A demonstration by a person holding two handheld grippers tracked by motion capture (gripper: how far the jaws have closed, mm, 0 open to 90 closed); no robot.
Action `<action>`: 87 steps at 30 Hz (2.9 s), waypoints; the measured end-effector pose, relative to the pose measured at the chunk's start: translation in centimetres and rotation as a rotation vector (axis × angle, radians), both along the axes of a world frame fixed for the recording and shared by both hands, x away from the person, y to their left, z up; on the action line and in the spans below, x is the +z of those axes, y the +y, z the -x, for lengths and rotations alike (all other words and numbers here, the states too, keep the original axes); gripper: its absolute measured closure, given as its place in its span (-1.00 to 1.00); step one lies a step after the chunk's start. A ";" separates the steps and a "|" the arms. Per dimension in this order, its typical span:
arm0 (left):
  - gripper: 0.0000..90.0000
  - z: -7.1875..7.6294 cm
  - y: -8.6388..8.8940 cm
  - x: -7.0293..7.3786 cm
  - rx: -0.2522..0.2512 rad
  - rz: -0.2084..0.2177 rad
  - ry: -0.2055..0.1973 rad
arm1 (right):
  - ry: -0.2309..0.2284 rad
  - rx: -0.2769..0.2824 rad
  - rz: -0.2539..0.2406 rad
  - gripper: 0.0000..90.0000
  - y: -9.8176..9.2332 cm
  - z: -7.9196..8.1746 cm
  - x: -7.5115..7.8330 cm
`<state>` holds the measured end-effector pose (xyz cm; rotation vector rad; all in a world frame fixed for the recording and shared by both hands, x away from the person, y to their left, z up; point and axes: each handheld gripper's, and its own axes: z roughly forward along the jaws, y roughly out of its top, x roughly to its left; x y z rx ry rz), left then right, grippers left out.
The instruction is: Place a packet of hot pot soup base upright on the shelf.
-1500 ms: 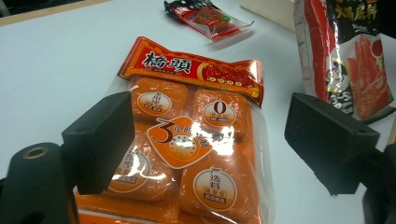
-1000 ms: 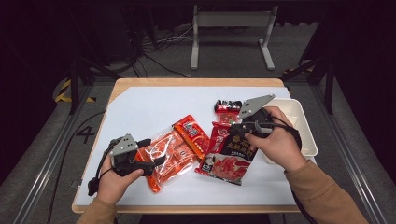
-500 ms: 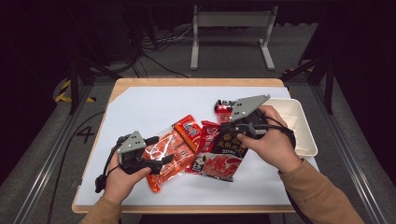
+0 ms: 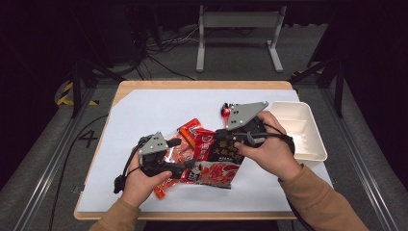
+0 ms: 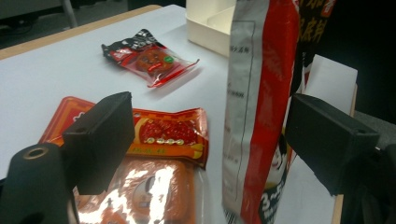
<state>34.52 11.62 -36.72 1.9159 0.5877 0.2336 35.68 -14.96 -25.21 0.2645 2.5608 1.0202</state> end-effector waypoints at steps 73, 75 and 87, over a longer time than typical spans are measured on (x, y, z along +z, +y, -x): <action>0.68 0.4 -0.7 0.4 -0.083 0.073 -0.024 | 0.265 -0.004 -0.456 0.27 -2.4 -1.9 -5.5; 0.68 0.5 -0.8 0.3 -0.083 0.075 -0.021 | 0.255 -0.006 -0.443 0.33 -2.5 -1.8 -5.4; 0.51 0.0 -1.0 -0.2 -0.092 0.117 0.015 | 0.184 0.033 -0.370 0.65 -2.3 -1.2 -4.4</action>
